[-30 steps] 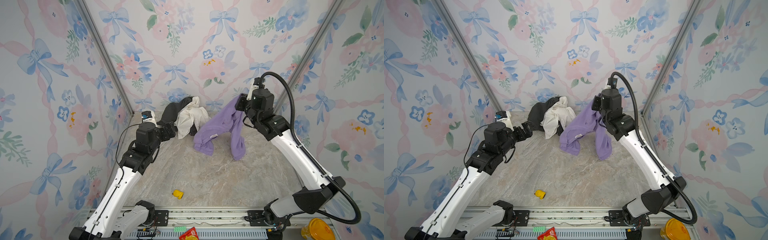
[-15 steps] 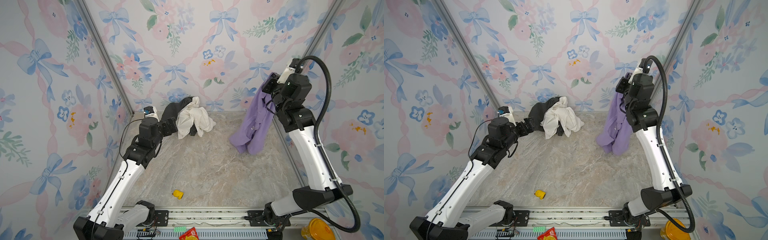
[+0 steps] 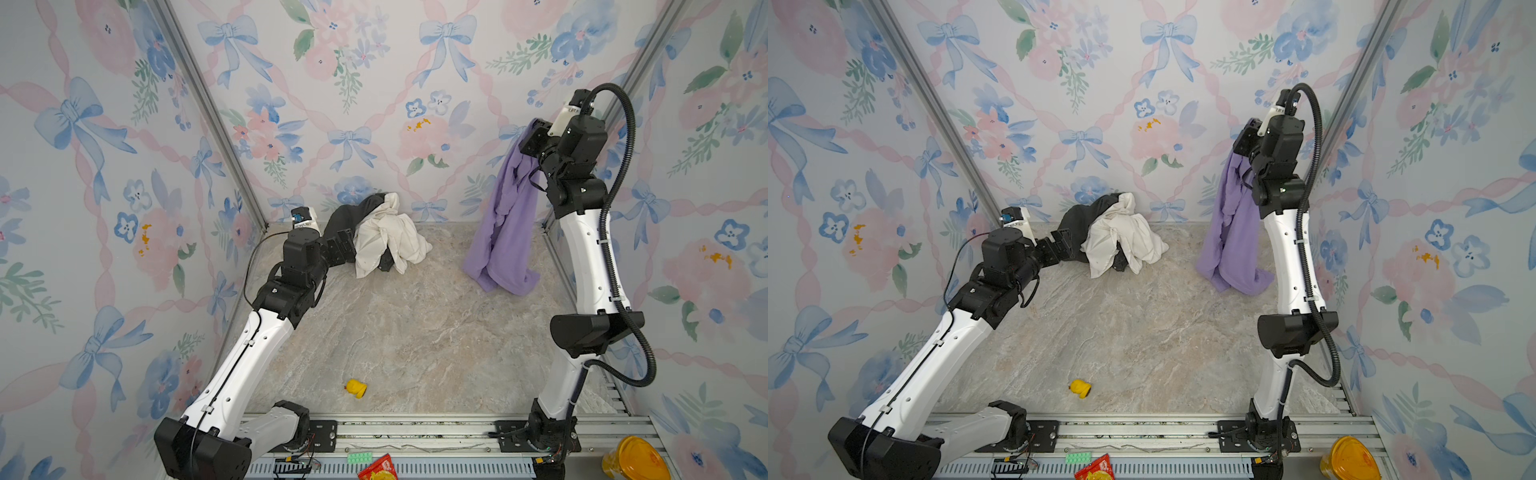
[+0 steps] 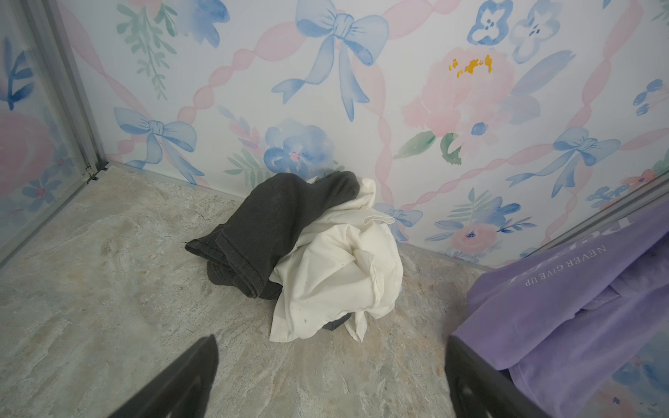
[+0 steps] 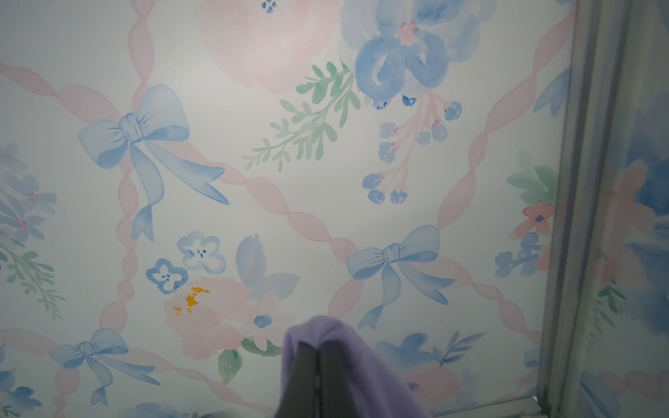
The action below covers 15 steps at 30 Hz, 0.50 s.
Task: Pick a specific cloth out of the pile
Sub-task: 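Lower the lavender T-shirt into the far corner and release with the right gripper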
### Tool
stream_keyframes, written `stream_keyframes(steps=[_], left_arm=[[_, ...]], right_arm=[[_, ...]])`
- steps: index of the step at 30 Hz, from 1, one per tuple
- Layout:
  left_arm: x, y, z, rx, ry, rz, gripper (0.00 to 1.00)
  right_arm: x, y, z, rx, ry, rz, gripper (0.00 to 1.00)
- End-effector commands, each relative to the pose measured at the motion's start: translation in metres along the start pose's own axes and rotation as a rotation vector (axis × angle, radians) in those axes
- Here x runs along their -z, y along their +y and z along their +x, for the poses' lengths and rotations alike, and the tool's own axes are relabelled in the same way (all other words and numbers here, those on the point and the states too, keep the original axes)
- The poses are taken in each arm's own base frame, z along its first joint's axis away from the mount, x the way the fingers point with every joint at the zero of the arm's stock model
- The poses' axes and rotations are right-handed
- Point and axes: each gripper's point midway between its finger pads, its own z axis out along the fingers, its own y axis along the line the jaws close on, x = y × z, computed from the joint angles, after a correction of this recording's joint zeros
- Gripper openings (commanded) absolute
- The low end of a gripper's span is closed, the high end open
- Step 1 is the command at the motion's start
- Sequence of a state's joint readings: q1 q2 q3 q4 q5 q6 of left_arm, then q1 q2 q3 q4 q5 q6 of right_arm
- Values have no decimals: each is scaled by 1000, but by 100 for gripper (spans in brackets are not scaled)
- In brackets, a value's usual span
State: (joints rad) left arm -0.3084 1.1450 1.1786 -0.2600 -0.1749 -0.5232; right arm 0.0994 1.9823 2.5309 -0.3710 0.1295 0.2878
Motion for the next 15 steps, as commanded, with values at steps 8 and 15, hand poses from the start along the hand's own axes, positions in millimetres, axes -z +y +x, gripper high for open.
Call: stream_keyframes(steps=[8, 15], left_arm=[[0, 1, -21, -30, -51, -12, 98], [-2, 0, -17, -24, -38, 1, 98]], right_arm=[[10, -3, -13, -5, -22, -43, 0], [31, -31, 25, 84, 75, 61, 0]])
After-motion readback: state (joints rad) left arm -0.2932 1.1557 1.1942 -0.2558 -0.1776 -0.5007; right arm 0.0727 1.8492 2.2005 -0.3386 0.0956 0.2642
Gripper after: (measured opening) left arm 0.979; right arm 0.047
